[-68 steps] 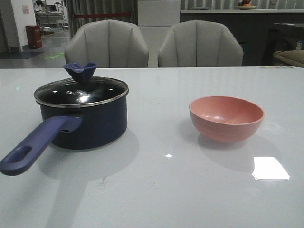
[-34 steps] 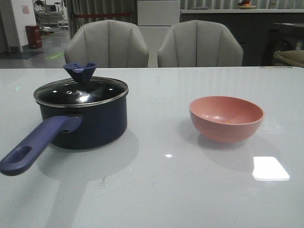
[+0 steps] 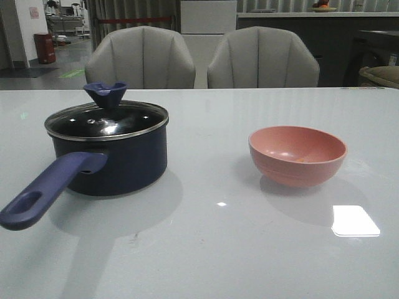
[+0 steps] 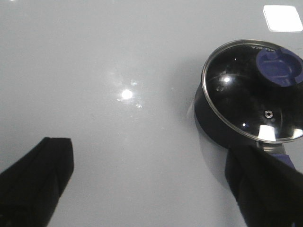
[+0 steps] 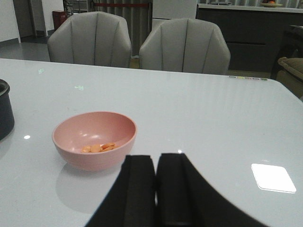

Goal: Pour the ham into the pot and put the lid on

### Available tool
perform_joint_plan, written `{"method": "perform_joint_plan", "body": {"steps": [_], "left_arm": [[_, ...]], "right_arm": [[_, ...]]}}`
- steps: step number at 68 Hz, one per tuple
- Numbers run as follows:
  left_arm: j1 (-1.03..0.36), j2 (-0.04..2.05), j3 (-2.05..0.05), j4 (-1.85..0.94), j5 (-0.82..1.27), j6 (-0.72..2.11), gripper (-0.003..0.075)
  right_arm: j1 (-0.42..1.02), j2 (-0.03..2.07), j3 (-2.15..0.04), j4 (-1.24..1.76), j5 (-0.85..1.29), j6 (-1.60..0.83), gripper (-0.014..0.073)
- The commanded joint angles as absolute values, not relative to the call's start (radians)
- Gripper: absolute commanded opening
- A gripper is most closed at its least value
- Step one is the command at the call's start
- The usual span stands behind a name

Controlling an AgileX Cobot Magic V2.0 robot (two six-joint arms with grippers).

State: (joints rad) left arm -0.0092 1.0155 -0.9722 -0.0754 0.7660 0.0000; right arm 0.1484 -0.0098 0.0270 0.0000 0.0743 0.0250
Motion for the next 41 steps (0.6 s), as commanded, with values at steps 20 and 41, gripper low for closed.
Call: {"method": "perform_joint_plan", "body": {"steps": [20,41], "left_arm": [[-0.231,1.387,-1.324,-0.127,0.797,-0.035,0.0709],[-0.394,1.664,-1.575,0.019,0.902,-0.225,0.0709]], "right_arm": [[0.141,-0.030,0.022,0.000,-0.005,0.026,0.0162],[0.141,-0.030,0.022,0.000,0.000,0.026,0.0162]]}}
